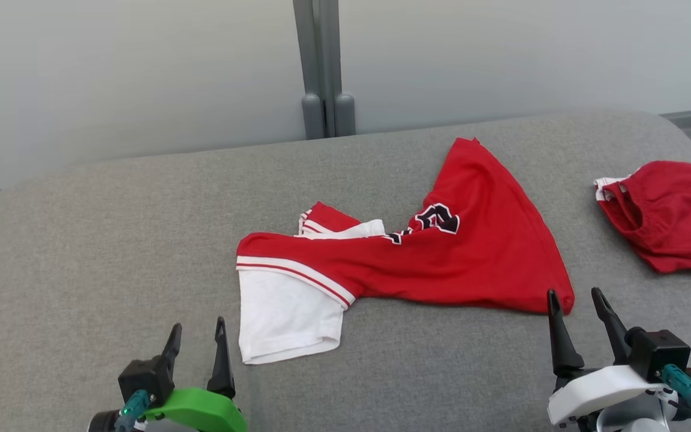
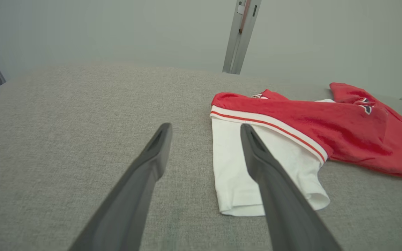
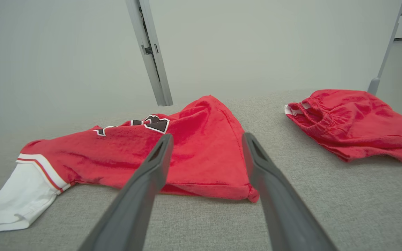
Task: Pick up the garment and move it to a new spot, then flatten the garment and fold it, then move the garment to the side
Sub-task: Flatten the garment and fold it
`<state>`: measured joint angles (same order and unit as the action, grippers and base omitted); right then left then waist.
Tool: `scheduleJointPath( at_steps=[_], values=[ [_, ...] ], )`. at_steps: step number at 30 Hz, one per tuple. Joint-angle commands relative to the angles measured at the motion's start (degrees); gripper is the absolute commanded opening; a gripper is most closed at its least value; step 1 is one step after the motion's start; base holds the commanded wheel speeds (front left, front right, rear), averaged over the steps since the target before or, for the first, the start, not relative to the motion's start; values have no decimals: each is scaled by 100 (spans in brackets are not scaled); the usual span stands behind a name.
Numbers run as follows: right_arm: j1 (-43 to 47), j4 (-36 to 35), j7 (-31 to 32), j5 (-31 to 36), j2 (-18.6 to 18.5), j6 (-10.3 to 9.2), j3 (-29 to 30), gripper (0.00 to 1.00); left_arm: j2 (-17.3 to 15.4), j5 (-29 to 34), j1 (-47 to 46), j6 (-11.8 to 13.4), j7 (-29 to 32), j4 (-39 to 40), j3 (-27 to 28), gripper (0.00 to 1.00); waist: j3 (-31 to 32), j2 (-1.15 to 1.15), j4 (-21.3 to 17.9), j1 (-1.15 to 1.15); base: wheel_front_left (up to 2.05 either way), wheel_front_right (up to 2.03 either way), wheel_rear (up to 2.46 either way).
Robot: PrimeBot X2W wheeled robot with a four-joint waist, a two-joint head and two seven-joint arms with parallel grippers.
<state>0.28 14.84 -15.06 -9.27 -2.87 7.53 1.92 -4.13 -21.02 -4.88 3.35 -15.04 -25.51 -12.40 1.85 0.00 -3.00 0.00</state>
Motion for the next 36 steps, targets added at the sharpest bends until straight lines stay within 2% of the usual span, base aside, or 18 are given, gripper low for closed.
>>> scheduleJointPath(
  at_steps=[1, 22, 30, 36],
  values=[
    [97, 34, -14, -21, -5, -9, -17, 100, 29, 46, 160, 17, -17, 78, 1, 100, 247, 0, 219, 0, 0, 0, 0],
    [68, 226, -15, -27, -5, -9, -188, 100, 103, 177, 586, 34, -18, 343, -93, 100, 429, 0, 267, 0, 0, 0, 0],
    [-83, 295, -15, 15, -6, -9, -348, 100, 111, 10, 177, -4, 231, -307, -281, 100, 251, 0, 139, 0, 0, 0, 0],
    [-228, 353, -15, 78, -6, -9, -427, 100, 113, -282, -278, 90, 619, -1044, -482, 100, 44, 0, -96, 0, 0, 0, 0]
  ],
)
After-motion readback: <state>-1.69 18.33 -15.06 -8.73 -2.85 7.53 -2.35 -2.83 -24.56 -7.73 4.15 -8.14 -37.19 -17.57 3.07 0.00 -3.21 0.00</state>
